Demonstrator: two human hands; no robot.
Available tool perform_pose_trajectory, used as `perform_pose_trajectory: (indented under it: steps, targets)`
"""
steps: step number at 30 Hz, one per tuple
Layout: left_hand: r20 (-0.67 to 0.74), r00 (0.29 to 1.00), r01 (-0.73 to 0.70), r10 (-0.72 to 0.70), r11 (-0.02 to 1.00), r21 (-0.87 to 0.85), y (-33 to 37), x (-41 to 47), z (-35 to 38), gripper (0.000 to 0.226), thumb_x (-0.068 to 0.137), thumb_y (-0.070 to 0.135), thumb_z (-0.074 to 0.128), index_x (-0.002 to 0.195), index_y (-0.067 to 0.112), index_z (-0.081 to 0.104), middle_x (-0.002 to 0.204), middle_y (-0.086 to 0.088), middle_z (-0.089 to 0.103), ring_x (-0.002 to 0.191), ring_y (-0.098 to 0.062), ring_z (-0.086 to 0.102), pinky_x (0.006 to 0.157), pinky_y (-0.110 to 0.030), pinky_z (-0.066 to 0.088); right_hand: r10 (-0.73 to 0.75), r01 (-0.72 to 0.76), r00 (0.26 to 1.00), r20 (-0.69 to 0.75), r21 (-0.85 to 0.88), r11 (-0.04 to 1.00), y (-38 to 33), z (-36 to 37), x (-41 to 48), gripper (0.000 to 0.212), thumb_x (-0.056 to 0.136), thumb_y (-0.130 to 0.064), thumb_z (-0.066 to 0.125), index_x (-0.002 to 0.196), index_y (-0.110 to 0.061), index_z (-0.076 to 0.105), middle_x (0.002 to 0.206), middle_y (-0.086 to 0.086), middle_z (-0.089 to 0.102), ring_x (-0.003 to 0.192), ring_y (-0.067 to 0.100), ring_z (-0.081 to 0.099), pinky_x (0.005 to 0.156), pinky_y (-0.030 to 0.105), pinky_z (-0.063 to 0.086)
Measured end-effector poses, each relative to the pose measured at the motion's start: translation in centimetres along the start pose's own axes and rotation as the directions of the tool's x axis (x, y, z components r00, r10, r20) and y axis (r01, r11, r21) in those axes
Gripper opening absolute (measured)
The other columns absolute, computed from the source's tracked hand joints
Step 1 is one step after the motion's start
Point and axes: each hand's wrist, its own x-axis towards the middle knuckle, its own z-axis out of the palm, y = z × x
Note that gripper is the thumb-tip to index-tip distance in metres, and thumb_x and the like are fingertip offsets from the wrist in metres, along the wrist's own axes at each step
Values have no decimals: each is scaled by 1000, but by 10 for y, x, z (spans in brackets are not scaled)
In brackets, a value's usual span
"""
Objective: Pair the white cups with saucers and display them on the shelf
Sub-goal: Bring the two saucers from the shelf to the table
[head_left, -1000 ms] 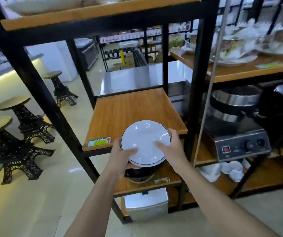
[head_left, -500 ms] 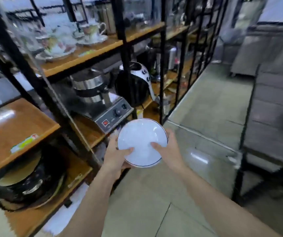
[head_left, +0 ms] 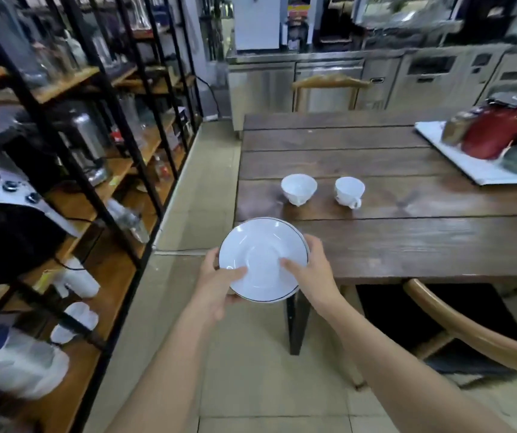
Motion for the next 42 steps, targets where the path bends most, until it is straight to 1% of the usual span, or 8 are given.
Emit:
perform_pose_trajectory:
  steps: [7,12,16,22,27,29,37,42]
  targets:
    - [90,994,58,-67,994,93,1,59,99,39,76,-1,66,99,29,55,107,3,62,91,-22,63,51,-37,57,75,-71,980,-182,29,997,22,-81,52,42,82,-9,54,120,-23,40,99,-20,50,91,-1,51,64,16,40]
    - [106,984,126,-141,983,137,-4,94,136,39,81,0,63,110,23,53,105,3,60,89,-20,61,46,-34,56,139,-152,962,-237,-36,988,42,-106,89,41,80,-11,55,116,-26,42,96,-21,50,93,10,52,75,27,43]
    - [120,967,198,-225,959,201,-7,131,148,43,85,-3,56,124,15,49,120,-6,56,102,-29,57,55,-41,57,186,-209,949,-254,-65,976,55,-115,116,39,78,-13,55,111,-27,41,94,-18,52,90,9,54,62,21,40]
    - [109,960,223,-258,940,259,-13,178,158,41,84,-8,55,119,12,53,114,-8,60,100,-29,59,57,-34,55,314,-343,909,-274,-63,937,74,-117,150,37,80,-18,57,109,-21,34,105,5,57,95,23,58,83,44,51]
    - [75,969,206,-235,939,276,-24,201,157,44,79,-12,60,119,4,54,111,-12,64,99,-28,61,68,-35,55,327,-377,906,-270,-161,912,86,-115,173,33,86,-16,57,106,-17,31,100,1,53,84,14,53,60,22,41]
    - [73,974,188,-213,948,256,-27,209,157,44,78,-12,61,119,3,54,108,-10,64,96,-26,62,70,-35,55,325,-381,910,-259,-206,901,87,-115,181,30,87,-17,56,105,-17,31,99,-1,51,83,14,51,56,19,35]
    - [27,979,188,-200,952,242,-36,225,162,41,78,-11,63,112,12,56,90,3,62,89,-21,61,67,-30,54,306,-375,916,-260,-285,882,94,-119,196,30,83,-19,62,101,-17,38,103,1,52,89,16,50,60,22,35]
    - [3,976,211,-219,946,245,-40,229,166,40,79,-10,62,114,10,61,87,3,64,85,-19,63,66,-32,55,289,-362,924,-249,-337,869,97,-123,200,32,81,-19,65,105,-12,45,112,7,52,92,18,50,75,28,38]
